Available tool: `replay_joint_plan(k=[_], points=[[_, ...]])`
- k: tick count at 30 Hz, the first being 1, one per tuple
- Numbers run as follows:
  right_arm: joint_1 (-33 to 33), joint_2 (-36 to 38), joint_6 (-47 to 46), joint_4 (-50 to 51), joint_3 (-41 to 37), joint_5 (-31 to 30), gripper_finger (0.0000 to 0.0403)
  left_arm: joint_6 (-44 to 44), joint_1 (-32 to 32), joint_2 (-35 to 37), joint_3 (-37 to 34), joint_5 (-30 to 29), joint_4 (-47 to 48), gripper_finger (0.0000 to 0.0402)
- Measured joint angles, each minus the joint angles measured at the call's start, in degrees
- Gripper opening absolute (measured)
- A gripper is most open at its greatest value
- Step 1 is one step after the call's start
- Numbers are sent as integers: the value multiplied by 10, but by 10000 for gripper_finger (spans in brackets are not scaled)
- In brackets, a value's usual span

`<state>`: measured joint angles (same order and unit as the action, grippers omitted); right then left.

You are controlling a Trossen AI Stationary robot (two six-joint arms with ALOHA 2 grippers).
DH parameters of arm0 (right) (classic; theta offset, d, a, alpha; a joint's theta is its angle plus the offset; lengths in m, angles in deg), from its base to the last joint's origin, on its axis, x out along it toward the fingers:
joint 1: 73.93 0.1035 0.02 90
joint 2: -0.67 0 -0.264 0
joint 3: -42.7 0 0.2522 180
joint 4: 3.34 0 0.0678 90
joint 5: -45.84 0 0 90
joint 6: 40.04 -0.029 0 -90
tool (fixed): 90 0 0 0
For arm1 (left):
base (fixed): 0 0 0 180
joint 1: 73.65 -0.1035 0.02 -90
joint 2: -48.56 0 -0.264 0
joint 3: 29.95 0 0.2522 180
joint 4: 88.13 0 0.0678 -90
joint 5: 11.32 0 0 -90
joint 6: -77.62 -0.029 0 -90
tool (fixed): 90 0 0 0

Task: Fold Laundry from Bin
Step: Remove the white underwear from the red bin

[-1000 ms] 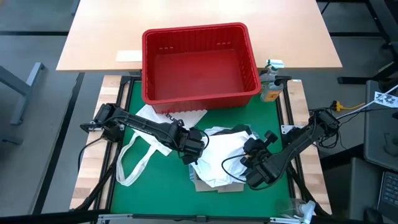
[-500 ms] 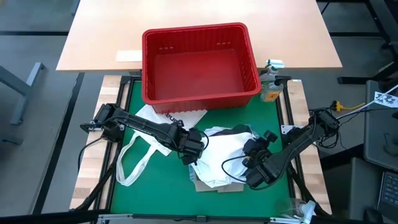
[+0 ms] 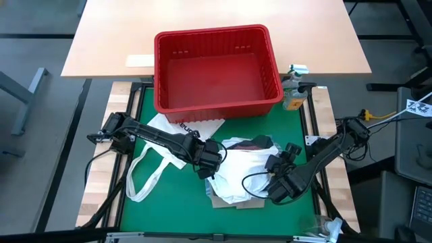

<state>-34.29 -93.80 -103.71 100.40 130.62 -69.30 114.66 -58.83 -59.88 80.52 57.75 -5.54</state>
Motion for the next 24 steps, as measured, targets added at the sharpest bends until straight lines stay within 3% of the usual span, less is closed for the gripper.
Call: replay_joint_plan(k=[9, 15, 19, 24], points=[[0, 70, -3, 1, 39, -59, 149, -1, 0, 0, 0, 7, 1, 0], [1, 92, -31, -18, 67, -57, 149, -1, 0, 0, 0, 7, 1, 0], [2, 91, 2, -133, 68, -27, 149, -1, 0, 0, 0, 7, 1, 0], [13, 70, 164, -326, 68, 43, 149, -1, 0, 0, 0, 7, 0, 0]])
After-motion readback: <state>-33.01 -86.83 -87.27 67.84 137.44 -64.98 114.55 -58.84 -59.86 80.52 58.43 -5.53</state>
